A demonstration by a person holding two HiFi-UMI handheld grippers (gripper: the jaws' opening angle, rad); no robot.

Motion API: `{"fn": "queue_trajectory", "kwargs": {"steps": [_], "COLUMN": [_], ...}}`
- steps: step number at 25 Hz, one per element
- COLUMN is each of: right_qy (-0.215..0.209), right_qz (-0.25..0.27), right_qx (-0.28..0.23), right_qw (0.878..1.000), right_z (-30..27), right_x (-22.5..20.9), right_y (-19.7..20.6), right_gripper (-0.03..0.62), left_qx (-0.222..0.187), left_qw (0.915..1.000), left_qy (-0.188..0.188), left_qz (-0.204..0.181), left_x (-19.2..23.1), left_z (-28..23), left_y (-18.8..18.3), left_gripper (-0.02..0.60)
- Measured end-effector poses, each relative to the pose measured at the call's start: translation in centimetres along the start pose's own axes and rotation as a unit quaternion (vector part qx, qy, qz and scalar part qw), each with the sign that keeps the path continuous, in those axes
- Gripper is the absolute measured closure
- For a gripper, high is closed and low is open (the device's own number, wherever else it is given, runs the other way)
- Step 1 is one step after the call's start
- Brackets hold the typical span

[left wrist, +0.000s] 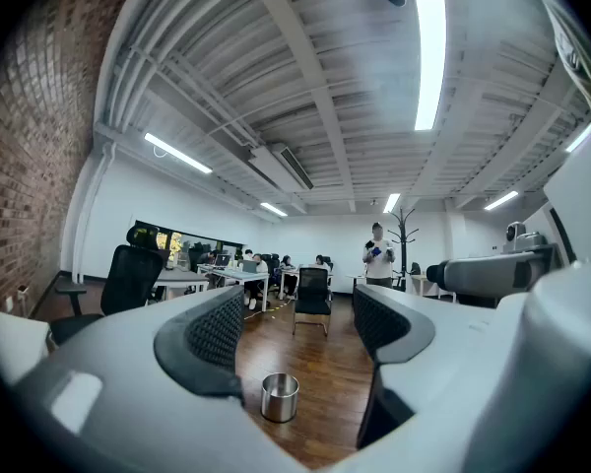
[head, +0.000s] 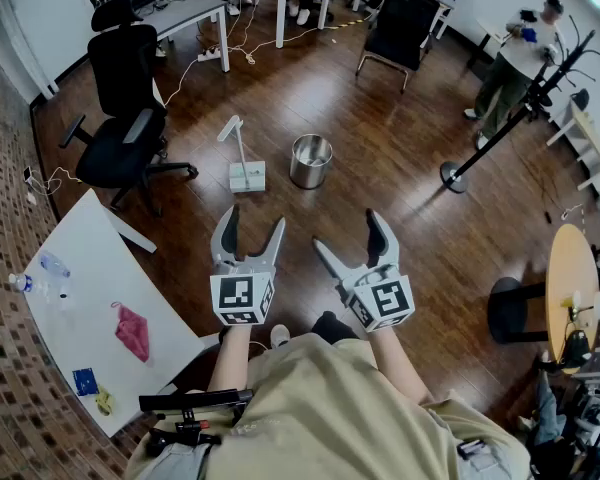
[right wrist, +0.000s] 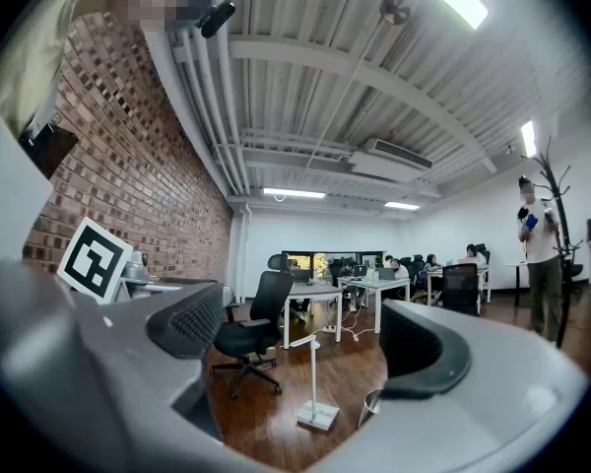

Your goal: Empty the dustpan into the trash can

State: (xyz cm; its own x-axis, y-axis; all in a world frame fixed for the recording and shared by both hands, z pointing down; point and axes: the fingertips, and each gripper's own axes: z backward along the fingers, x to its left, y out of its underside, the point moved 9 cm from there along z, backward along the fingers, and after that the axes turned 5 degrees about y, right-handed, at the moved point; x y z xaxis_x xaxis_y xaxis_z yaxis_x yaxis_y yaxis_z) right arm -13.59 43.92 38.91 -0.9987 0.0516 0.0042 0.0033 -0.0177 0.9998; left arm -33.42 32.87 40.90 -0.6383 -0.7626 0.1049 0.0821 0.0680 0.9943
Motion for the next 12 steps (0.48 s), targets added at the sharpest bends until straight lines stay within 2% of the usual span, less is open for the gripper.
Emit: {"fn": "queue_trajectory", "kwargs": {"steps": [5, 12], "right_qy": [-0.009, -0.021], "right_qz": [-0.014, -0.039], "right_qx": [0.007, 0.005], "right_qw": [1.0, 0.999], "right_z": [-1.3, -4.4], "right_x": [0.9, -0.6], "right_y": [1.0, 1.8], "right_gripper": [0.111, 0.112], "left_qx": [0.017, 0.03], "left_qw": [0.9997, 0.999], "left_qy": [0.008, -0.026], "left_qz": [-0.014, -0.019], "left_x": [0.5, 2.7], "left_z": [-0.3, -1.2], "left_y": [0.6, 0.7], "left_gripper": [0.238, 0.241]}}
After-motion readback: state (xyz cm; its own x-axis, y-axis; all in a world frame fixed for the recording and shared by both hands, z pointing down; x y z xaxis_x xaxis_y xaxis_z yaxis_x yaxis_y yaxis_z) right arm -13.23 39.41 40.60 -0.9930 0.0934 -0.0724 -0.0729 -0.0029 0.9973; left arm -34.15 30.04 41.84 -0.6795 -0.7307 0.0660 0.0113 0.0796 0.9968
